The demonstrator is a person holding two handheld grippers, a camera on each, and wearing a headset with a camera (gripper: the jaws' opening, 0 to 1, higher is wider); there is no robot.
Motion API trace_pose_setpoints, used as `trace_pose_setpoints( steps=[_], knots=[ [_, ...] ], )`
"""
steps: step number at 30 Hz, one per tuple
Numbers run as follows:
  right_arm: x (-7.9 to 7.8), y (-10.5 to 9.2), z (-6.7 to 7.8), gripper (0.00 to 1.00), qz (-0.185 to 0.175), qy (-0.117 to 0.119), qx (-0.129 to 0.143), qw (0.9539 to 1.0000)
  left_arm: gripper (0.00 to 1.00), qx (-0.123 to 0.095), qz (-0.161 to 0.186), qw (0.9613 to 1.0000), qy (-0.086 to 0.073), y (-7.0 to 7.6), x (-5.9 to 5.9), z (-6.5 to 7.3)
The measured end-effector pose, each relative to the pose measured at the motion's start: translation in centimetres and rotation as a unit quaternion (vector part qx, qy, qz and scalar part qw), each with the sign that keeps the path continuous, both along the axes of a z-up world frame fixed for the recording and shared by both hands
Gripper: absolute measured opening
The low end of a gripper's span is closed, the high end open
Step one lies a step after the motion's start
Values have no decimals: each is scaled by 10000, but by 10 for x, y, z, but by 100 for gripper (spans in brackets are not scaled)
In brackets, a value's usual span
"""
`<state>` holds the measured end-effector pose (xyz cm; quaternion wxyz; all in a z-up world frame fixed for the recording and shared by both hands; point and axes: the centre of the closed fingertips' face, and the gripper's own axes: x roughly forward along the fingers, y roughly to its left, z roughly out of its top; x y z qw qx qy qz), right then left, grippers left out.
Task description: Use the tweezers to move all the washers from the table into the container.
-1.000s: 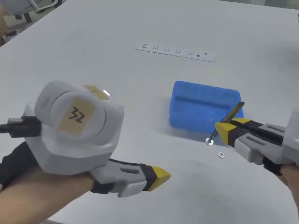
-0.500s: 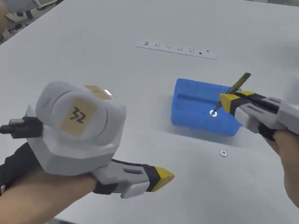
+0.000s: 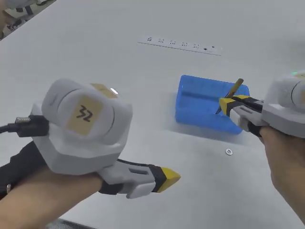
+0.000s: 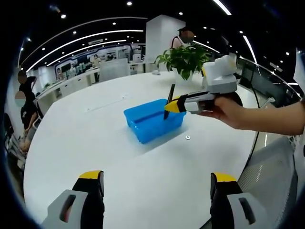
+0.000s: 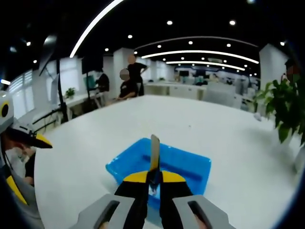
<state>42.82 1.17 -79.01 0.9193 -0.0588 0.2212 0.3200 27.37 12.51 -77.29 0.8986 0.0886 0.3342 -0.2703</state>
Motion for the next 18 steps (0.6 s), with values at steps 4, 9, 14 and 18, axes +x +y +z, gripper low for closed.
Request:
trace_pose_setpoints(
  steps=[4, 9, 14, 18],
  knots=[
    [6, -1, -8, 4, -35, 97, 32, 9999, 95, 14, 13, 10000, 18, 2, 0, -1],
    [4, 1, -11, 4, -37, 172, 24, 9998, 95, 26, 23, 10000, 28, 2, 0, -1],
    [6, -1, -13, 4, -61, 222, 35, 9997, 94, 33, 8, 10000, 35, 1, 0, -2],
    [3, 0, -9, 5, -37, 197, 46, 9998, 94, 42, -14, 10000, 13, 0, 0, 0]
  ],
)
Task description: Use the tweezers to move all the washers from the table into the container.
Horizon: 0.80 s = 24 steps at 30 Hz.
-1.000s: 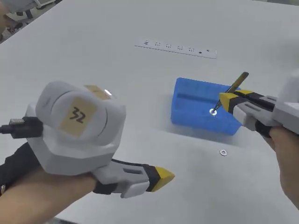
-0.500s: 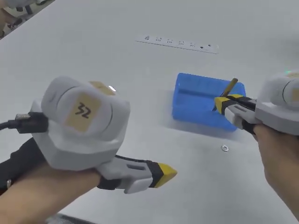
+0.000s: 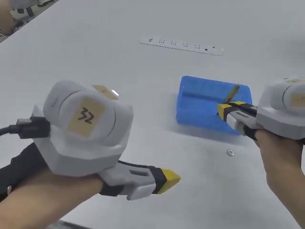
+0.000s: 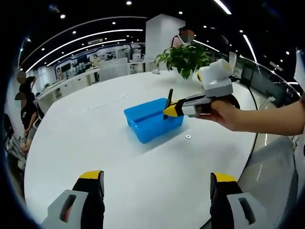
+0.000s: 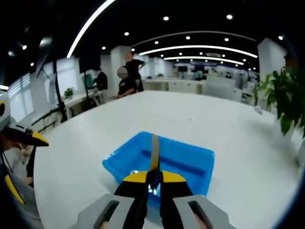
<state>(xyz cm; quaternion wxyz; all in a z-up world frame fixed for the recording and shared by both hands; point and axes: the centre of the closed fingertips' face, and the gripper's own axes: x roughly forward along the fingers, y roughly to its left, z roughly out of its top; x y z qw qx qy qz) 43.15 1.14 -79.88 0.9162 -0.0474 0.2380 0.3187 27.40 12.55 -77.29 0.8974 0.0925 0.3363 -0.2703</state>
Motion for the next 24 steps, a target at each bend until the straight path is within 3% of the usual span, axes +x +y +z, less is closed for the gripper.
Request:
trace_pose_setpoints(
  steps=[7, 12, 17, 24],
  knots=[
    [-16, -12, 41, 5, -43, -438, 197, 9988, 94, -9, 5, 10000, -53, 0, 2, 3],
    [-35, -20, 53, 4, 2, -444, 271, 9986, 94, 3, -12, 10000, -81, -1, 2, 4],
    [-56, -31, 47, 4, -20, -326, 159, 9993, 94, -2, -12, 10000, -85, -1, 1, 4],
    [-70, -39, 18, 5, -21, 76, 29, 10000, 94, 5, -5, 10000, -68, -1, -1, 4]
  ],
)
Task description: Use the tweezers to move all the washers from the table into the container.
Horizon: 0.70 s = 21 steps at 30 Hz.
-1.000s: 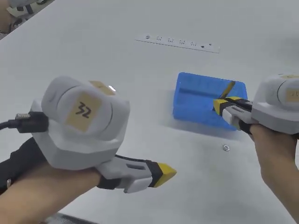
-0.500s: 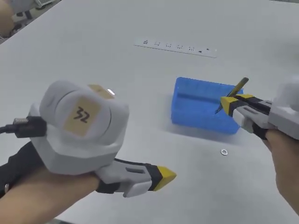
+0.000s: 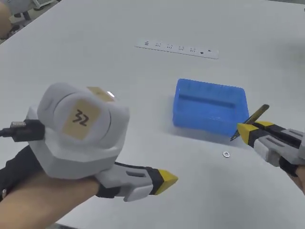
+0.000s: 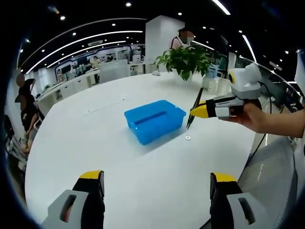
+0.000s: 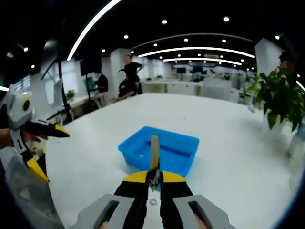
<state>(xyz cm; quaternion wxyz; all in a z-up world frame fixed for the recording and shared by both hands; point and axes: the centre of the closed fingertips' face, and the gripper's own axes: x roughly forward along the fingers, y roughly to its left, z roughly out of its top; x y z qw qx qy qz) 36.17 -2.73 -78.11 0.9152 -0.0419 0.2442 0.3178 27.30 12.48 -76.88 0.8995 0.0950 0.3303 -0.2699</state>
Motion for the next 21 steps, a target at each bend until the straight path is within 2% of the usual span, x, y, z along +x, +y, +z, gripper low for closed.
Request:
trace_pose_setpoints(
  steps=[4, 10, 13, 19, 21],
  knots=[
    [-2, 3, -14, 5, 94, 113, -126, 9998, 94, 8, -8, 10000, 7, 0, 0, 0],
    [-1, 4, -20, 5, 102, 145, -178, 9997, 94, 17, 23, 10000, 24, 3, -1, 0],
    [-1, 2, -28, 5, 146, 200, -293, 9993, 94, 24, 31, 10000, 41, 4, -1, -2],
    [0, 0, -26, 5, 136, 118, -246, 9995, 94, 27, 47, 10000, 39, 3, -1, -1],
    [0, -1, -26, 5, 151, 106, -315, 9993, 94, 49, 31, 10000, 42, 3, -1, -2]
  ],
)
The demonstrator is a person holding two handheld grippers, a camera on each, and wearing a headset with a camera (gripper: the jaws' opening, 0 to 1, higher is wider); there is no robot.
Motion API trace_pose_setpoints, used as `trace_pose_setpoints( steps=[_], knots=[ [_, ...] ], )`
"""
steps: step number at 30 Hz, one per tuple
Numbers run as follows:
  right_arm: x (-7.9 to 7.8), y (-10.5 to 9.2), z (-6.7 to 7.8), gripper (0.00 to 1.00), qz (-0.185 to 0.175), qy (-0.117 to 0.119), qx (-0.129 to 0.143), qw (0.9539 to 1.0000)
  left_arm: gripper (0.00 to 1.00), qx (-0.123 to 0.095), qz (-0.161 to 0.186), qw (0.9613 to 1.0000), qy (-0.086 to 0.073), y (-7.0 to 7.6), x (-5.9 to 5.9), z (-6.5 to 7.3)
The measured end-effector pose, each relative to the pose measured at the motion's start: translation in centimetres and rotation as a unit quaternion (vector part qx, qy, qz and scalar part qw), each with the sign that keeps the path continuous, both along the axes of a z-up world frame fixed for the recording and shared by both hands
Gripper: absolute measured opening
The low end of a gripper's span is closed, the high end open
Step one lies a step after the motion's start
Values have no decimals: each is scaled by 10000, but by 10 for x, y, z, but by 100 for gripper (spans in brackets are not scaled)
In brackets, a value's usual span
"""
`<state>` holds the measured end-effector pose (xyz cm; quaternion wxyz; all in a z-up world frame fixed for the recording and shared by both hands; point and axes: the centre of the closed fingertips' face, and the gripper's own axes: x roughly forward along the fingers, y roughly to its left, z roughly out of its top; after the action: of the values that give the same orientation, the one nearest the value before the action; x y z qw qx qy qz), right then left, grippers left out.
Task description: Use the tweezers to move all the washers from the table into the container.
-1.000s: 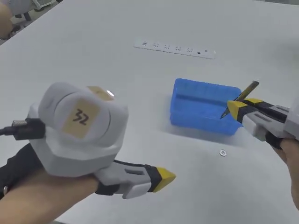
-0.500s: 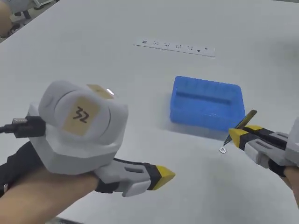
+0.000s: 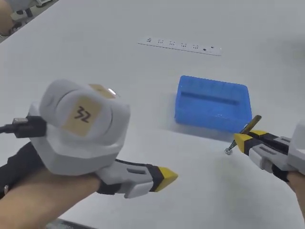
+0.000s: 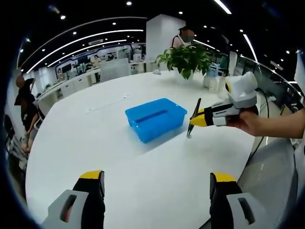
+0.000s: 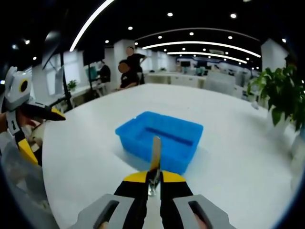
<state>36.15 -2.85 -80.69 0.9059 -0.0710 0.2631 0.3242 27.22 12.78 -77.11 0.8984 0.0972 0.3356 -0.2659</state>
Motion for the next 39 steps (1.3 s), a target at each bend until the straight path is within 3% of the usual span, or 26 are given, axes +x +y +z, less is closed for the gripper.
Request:
trace_pose_setpoints(
  steps=[9, 12, 13, 24, 33, 39],
  knots=[
    [1, -2, 3, 5, 40, -131, -108, 9998, 93, 2, 3, 10000, -23, -1, -1, 2],
    [2, -3, -3, 5, 47, -67, -130, 9999, 93, 4, 4, 10000, -25, -1, 0, 2],
    [3, -2, -2, 5, 17, -75, -44, 10000, 93, 20, 2, 10000, -18, 0, 0, 2],
    [1, -2, -1, 4, 51, 7, -91, 9999, 93, -9, -17, 10000, -37, -1, 1, 3],
    [2, 4, 32, 4, 20, -152, 253, 9996, 93, -4, -12, 10000, -35, -1, 0, 3],
    [11, 8, 55, 4, -17, -366, 456, 9983, 93, -10, -19, 10000, -34, -1, 0, 3]
  ],
)
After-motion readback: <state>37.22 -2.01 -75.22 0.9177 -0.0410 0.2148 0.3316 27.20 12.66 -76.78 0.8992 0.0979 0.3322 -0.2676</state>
